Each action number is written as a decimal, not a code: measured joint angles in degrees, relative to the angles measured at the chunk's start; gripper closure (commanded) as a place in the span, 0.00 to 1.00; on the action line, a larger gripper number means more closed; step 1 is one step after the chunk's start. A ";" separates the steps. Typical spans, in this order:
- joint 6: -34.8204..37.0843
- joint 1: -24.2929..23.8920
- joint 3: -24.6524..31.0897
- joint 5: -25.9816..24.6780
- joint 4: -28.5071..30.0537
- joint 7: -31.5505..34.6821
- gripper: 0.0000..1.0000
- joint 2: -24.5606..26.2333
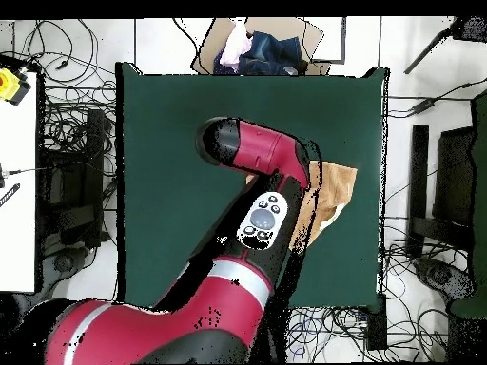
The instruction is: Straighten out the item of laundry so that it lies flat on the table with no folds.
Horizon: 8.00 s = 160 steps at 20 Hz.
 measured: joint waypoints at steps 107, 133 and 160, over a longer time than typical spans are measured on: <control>-10.80 -16.83 18.25 -13.82 13.24 9.12 0.00 -1.90; -12.86 -20.50 23.95 -21.43 13.38 9.12 1.00 -2.84; -13.58 -18.94 27.52 -30.09 22.10 9.12 1.00 -7.37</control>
